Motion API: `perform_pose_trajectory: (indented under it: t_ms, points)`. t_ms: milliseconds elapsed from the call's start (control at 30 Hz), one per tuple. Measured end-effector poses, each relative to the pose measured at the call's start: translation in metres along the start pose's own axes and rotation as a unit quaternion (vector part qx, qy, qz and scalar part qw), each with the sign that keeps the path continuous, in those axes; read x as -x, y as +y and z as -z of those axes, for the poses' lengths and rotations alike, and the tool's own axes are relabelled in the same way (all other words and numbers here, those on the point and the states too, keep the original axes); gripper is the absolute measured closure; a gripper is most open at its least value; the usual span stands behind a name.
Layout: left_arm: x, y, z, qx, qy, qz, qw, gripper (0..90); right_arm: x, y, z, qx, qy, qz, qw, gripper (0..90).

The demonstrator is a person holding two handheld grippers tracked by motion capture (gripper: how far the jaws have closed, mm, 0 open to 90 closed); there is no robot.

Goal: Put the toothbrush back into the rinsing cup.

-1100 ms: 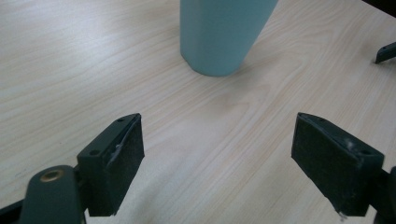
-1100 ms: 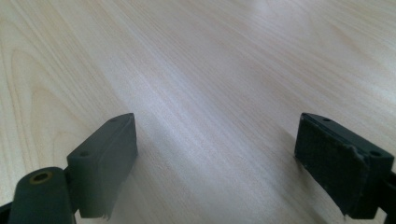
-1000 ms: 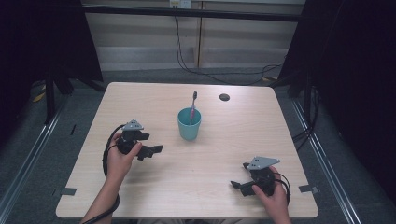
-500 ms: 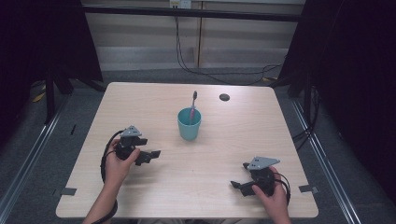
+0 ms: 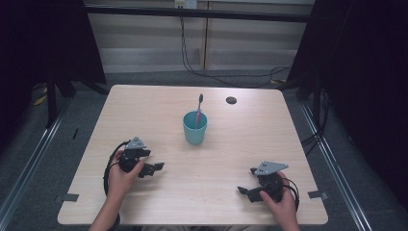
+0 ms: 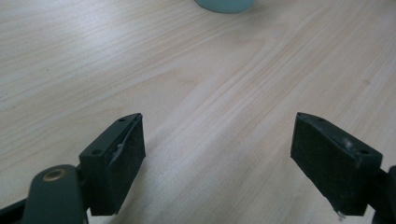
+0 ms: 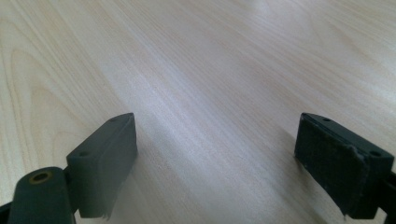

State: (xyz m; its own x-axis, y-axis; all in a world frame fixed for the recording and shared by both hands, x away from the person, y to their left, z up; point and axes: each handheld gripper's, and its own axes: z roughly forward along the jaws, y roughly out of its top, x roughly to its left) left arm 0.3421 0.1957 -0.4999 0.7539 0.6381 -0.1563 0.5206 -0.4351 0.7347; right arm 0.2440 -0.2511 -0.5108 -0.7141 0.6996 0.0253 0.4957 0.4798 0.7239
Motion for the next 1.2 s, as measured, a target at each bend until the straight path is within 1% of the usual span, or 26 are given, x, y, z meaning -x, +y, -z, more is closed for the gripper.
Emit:
perform_pose_trajectory:
  t_ms: [33,167,300,400,433,467,500,633,767,800,833,933,1200]
  points:
    - [0.0004,-0.0010,-0.0004,0.000,0.000,0.003,1.0000,17.9,0.0000,0.0000,0.0000,0.000,0.000,0.000,1.0000,12.6]
    - [0.0014,-0.0038,-0.0018,-0.007,0.004,-0.004,1.0000,18.0,0.0000,0.0000,0.0000,0.000,0.000,0.000,1.0000,12.6]
    - [0.0019,-0.0064,-0.0026,-0.009,0.007,-0.005,0.9999,18.1,0.0000,0.0000,0.0000,0.000,0.000,0.000,1.0000,12.6]
    - [0.0024,-0.0068,-0.0025,-0.009,0.011,-0.012,0.9998,18.1,0.0000,0.0000,0.0000,0.000,0.000,0.000,1.0000,12.6]
    - [0.0023,-0.0066,-0.0023,-0.010,0.015,-0.019,0.9997,18.1,0.0000,0.0000,0.0000,0.000,0.000,0.000,1.0000,12.6]
    - [0.0029,-0.0069,-0.0023,-0.012,0.015,-0.019,0.9996,18.1,0.0000,0.0000,0.0000,0.000,0.000,0.000,1.0000,12.6]
    - [0.0028,-0.0071,-0.0022,-0.014,0.018,-0.025,0.9994,18.1,0.0000,0.0000,0.0000,0.000,0.000,0.000,1.0000,12.6]
    - [0.0041,-0.0078,-0.0028,-0.017,0.022,-0.038,0.9989,17.4,0.0000,0.0000,0.0000,0.000,0.000,0.000,1.0000,12.6]
    - [0.0043,-0.0098,-0.0040,-0.011,0.027,-0.054,0.9982,16.2,0.0000,0.0000,0.0000,0.000,0.000,0.000,1.0000,12.6]
    - [0.0045,-0.0098,-0.0039,-0.012,0.028,-0.054,0.9981,16.2,0.0000,0.0000,0.0000,0.000,0.000,0.000,1.0000,12.6]
    - [0.0047,-0.0098,-0.0042,-0.012,0.028,-0.059,0.9978,16.2,0.0000,0.0000,0.0000,0.000,0.000,0.000,1.0000,12.6]
    - [0.0067,-0.0100,-0.0055,-0.016,0.030,-0.066,0.9973,15.4,0.0000,0.0000,0.0000,0.000,0.000,0.000,1.0000,12.6]
    - [0.0071,-0.0100,-0.0056,-0.016,0.033,-0.066,0.9971,14.4,0.0000,-0.0001,-0.0001,0.001,0.001,0.000,1.0000,12.6]
